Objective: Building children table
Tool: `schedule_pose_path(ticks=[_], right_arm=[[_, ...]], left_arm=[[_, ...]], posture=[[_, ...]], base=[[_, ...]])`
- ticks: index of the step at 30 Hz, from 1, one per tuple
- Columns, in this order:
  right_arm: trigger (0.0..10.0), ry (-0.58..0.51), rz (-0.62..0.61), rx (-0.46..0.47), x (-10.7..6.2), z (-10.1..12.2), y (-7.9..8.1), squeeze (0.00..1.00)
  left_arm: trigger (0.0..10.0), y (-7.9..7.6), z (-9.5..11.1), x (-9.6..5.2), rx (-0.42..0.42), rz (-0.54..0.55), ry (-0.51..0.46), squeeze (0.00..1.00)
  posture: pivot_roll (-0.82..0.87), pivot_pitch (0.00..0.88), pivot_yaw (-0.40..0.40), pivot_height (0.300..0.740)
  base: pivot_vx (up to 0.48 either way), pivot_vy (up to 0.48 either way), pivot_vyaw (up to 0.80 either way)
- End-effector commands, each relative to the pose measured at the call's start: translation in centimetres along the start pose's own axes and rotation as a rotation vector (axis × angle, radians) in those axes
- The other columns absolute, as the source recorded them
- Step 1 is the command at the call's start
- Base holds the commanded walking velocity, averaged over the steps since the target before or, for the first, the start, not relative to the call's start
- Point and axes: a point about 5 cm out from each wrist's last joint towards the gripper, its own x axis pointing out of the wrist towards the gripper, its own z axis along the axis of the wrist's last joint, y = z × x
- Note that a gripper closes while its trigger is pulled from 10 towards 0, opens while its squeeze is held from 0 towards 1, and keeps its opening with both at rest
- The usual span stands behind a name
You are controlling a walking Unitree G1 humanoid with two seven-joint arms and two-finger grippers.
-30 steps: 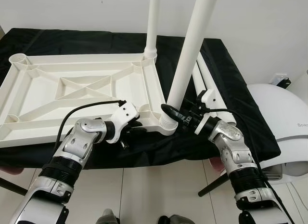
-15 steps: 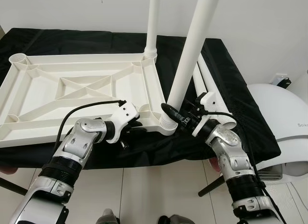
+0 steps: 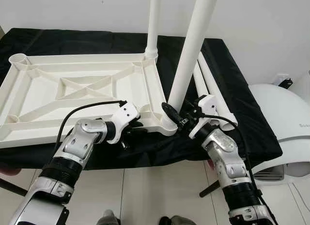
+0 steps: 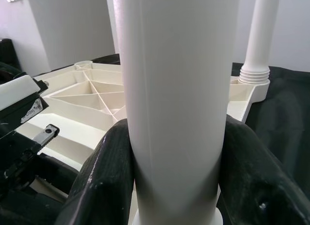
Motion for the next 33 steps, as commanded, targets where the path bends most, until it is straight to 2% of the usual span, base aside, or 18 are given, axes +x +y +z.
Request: schedule_pose_path(ticks=[1, 16, 23, 33], right_arm=[[10.0, 0.045, -0.037, 0.034, -0.3, -1.1, 0.3, 0.00], [10.0, 0.021, -0.185, 0.022, -0.8, -1.0, 0.8, 0.00], [10.0, 0.011, -0.295, -0.026, -1.1, -0.9, 1.1, 0.00], [10.0, 0.013, -0.405, -0.021, -1.5, -0.9, 1.4, 0.00]], left_arm=[[10.0, -0.1, 1.3, 0.3, 0.034, -0.020, -0.045, 0.00], [10.0, 0.1, 1.4, 0.2, 0.039, -0.020, -0.044, 0.00], [10.0, 0.2, 1.5, 0.1, 0.041, -0.017, -0.042, 0.00], [10.0, 0.3, 1.6, 0.1, 0.043, -0.017, -0.042, 0.00]], posture=[[0.02, 0.055, -0.036, 0.740], [0.02, 0.062, -0.029, 0.740], [0.02, 0.065, -0.026, 0.740], [0.02, 0.067, -0.023, 0.740]], base=[[0.000, 0.000, 0.00], [0.000, 0.000, 0.00], [0.000, 0.000, 0.00], [0.000, 0.000, 0.00]])
